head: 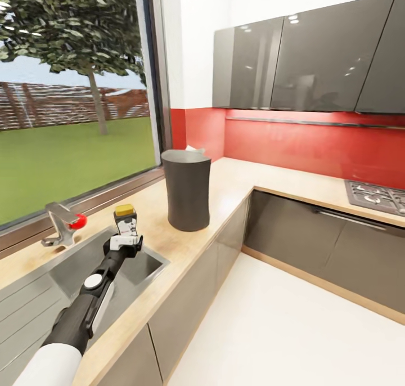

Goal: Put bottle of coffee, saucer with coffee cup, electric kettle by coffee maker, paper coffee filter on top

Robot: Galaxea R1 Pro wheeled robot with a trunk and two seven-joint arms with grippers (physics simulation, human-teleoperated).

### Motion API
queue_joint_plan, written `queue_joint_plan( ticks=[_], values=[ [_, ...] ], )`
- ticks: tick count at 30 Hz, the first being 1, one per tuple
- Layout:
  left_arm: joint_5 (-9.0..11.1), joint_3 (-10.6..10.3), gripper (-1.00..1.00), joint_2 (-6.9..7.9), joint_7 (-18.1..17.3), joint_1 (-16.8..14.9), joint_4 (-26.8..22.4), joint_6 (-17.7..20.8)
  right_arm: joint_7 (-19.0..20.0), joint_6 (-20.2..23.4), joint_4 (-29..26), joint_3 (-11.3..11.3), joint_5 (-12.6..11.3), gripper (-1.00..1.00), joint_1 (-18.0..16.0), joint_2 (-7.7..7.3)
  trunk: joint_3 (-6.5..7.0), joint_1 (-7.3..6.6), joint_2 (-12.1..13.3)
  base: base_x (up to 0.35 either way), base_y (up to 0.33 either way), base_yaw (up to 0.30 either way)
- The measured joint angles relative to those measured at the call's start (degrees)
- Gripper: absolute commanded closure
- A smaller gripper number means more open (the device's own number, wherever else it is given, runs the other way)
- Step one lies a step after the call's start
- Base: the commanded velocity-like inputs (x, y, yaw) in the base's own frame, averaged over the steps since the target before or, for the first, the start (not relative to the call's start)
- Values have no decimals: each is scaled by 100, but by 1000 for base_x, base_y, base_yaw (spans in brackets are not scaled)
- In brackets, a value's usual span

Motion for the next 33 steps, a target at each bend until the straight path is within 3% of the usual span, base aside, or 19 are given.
queue_joint_plan(
  ticks=[13,19,27,33],
  values=[
    [-5,8,100,1,0,0,37,1,0,0,0,0,-3,-100,0,0,0,0,0,286,-144,14],
    [-6,9,100,1,1,1,49,-10,0,-1,2,1,-2,-100,-2,0,0,1,0,234,-158,225],
    [-6,16,100,1,2,1,50,-19,0,0,2,0,0,-100,-2,0,0,2,0,30,-196,254],
    [-10,303,100,15,62,76,85,-29,0,0,0,2,0,-100,0,0,-1,3,0,1,-25,45]
  ],
)
